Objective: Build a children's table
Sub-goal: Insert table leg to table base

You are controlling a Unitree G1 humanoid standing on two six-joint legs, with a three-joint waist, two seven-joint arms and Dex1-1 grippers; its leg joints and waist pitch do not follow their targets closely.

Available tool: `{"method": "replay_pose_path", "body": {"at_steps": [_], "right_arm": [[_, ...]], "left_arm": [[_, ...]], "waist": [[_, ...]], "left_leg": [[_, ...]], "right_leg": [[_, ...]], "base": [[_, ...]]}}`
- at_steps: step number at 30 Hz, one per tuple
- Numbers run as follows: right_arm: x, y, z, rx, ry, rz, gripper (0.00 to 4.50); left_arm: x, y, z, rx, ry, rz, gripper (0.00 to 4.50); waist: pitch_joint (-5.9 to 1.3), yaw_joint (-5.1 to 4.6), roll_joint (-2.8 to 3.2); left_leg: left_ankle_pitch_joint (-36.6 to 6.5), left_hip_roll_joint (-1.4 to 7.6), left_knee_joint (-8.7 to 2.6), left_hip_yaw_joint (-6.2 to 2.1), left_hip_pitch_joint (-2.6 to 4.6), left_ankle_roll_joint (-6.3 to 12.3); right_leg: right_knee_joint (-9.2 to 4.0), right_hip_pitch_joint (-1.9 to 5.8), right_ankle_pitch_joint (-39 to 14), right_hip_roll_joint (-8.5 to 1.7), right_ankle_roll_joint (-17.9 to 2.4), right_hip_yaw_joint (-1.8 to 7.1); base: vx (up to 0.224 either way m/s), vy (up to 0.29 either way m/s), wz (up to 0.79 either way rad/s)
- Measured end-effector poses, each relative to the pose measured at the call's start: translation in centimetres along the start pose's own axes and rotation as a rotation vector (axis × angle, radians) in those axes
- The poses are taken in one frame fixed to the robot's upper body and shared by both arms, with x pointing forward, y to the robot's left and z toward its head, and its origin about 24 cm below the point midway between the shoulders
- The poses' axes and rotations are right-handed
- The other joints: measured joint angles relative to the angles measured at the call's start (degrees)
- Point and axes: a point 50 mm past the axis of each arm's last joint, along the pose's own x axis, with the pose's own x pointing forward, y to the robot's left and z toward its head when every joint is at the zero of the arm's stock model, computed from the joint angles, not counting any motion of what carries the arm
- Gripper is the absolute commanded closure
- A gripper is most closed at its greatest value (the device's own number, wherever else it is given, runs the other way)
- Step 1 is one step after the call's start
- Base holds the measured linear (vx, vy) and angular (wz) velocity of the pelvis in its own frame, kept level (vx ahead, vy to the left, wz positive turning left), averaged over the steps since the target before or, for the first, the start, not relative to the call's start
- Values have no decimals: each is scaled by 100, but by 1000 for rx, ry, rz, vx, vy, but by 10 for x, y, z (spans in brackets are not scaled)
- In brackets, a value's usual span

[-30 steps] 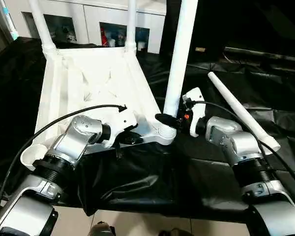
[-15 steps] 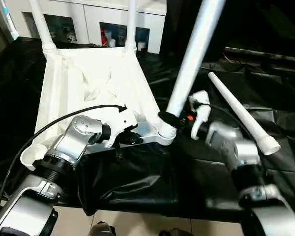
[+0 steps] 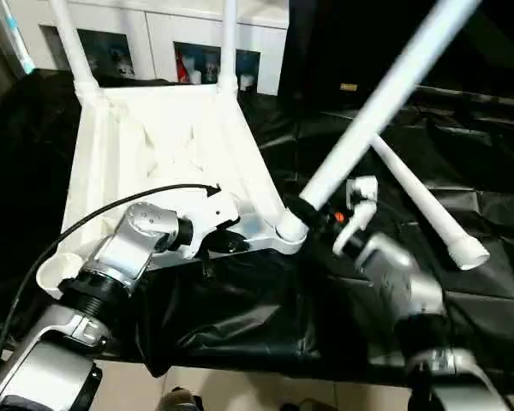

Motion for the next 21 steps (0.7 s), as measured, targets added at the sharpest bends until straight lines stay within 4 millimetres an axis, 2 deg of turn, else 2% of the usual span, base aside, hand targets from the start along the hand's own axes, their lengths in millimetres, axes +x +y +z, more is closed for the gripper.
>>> {"method": "replay_pose_path", "body": {"at_steps": [6,11,21], "right_arm": [[-7,2,-6,-31,-49,-15,259],[-6,8,-5,-182,-22,8,259],[4,13,1,-335,56,53,259]], "left_arm": [[1,0,0,0,-2,-1,450],[1,0,-1,8,-4,0,450],[-1,2,-2,20,9,10,450]], "waist": [[-5,-3,25],[-5,-4,25],[-10,-43,13]], "left_leg": [[0,0,-4,-1,-1,0],[0,0,-9,-2,-1,0],[0,0,-10,-2,-1,0]], "right_leg": [[-7,0,-1,0,2,-3],[-10,0,-12,0,19,-4],[-31,-2,-15,0,26,-5]], "base": [[0,0,0],[0,0,0],[0,0,0]]}}
